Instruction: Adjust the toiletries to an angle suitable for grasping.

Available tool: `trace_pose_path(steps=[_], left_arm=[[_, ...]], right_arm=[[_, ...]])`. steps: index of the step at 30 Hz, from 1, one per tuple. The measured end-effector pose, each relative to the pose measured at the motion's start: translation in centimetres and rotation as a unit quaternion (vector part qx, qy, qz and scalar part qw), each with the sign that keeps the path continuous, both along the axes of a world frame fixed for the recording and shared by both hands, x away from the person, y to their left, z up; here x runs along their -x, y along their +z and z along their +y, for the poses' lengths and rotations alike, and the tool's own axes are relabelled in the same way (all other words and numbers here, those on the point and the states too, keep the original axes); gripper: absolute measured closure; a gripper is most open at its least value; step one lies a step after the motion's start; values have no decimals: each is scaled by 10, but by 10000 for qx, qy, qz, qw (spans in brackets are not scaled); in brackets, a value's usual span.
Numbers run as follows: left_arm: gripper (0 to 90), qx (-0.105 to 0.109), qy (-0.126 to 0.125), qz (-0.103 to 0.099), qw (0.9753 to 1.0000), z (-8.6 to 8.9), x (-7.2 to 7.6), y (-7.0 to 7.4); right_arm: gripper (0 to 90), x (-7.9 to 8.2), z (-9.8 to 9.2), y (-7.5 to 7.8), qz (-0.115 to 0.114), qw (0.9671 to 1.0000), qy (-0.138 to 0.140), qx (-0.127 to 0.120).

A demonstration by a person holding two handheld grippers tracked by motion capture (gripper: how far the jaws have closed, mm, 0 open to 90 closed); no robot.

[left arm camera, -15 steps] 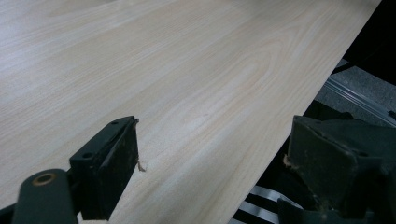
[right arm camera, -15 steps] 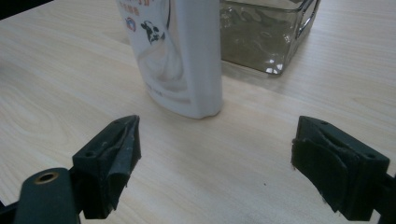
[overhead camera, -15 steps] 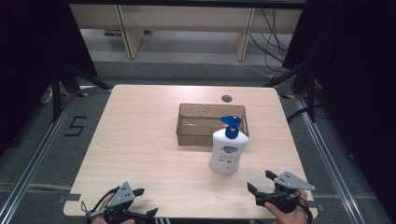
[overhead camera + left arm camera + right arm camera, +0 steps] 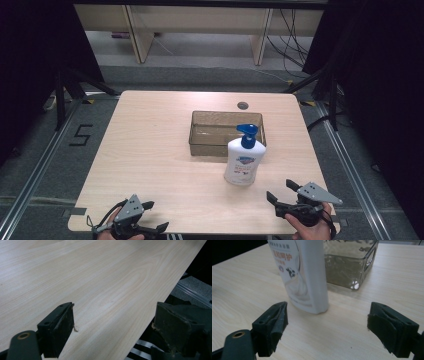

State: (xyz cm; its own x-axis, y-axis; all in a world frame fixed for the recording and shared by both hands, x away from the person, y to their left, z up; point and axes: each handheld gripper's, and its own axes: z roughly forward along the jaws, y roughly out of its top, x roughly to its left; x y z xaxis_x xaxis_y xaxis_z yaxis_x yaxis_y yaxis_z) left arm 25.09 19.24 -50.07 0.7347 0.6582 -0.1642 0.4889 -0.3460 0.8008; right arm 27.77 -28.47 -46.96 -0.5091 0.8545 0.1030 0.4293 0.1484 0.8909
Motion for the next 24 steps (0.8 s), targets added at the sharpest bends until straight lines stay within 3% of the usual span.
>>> trace_pose_path(steps=[1,2,3,4,5,6,7,11,12,13,17,19,23,24], left_arm=[[158,-1,0,-1,10000,0,0,0],[158,25,28,22,10000,-1,0,0],[158,-124,-24,-19,9999,1,-1,0],[158,38,9,-7,10000,0,-1,-1],[158,38,26,-19,10000,0,-1,-1],[158,29,45,-18,10000,0,-1,-1],[158,55,49,-25,10000,0,-1,-1],[159,6,53,-35,10000,1,-1,-1],[158,-23,53,0,10000,1,-1,0],[159,5,60,-10,10000,1,-2,-1],[159,-41,58,11,10000,1,-2,-1],[159,-60,72,-5,10000,2,-2,-1],[159,-12,118,6,9999,2,-1,0],[159,-27,116,17,9999,2,-1,0]], right_arm=[[170,0,-1,1,-58,10000,11,2],[169,0,0,3,31,9999,-23,-123],[170,-2,-1,4,-119,9999,-21,-39],[170,-3,-1,6,-162,9998,-32,-64],[170,-2,0,8,-129,9999,-48,-57],[170,-3,1,9,-203,9997,-22,-126],[171,-5,0,10,-328,9995,-8,-36],[177,-8,3,16,-410,9992,-21,20],[178,-6,4,19,-302,9995,-11,-111],[178,-7,3,21,-330,9994,27,-24],[180,-10,2,29,-458,9989,-18,-117],[180,-10,2,33,-356,9990,-48,-259],[184,-15,2,43,-557,9984,28,-104],[185,-15,4,44,-540,9984,-1,-179]])
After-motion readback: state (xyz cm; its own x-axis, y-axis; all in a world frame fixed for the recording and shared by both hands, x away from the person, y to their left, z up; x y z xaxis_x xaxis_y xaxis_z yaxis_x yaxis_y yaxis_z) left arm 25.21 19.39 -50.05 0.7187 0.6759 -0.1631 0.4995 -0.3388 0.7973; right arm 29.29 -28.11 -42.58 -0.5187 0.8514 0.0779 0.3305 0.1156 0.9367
